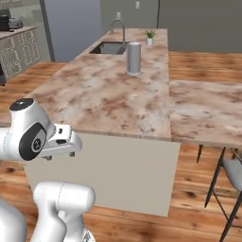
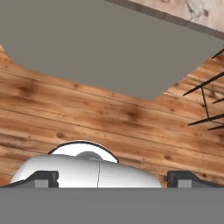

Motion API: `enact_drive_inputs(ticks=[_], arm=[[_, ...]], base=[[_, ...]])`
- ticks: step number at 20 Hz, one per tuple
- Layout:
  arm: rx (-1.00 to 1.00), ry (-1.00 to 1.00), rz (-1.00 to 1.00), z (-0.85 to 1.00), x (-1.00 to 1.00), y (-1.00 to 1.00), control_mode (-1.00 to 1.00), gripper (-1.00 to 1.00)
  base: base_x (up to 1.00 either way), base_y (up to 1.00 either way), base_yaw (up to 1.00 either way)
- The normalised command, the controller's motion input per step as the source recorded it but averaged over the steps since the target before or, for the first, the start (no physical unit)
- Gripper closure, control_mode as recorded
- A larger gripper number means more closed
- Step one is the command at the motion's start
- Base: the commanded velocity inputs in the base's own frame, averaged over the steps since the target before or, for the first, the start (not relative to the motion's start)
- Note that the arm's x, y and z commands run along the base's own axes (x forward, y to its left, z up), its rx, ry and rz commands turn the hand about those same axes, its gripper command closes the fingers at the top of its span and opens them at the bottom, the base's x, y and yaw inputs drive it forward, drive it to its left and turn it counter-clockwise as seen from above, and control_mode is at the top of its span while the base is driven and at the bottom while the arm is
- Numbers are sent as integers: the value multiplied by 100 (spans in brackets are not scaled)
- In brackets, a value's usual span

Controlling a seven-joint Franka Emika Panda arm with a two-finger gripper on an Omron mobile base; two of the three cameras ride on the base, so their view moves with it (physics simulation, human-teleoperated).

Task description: Place the cold items (eggplant and orange) from the fridge in one tupperware on the dining counter. Place the warm items (hot dog and kebab skewer) in the stove area in another tupperware.

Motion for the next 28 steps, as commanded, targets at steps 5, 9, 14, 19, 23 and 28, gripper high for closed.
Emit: enact_drive_inputs(ticks=[5,9,14,19,23,28], arm=[[0,0,0,0,0,0,100,-100],[0,0,0,0,0,0,100,-100],[0,0,0,0,0,0,100,-100],[0,0,0,0,0,0,100,-100],[0,0,0,0,0,0,100,-100],[0,0,0,0,0,0,100,-100]], base=[[0,100,-3],[1,100,-5],[2,100,-6],[1,100,-5],[0,100,-4],[1,100,-4]])
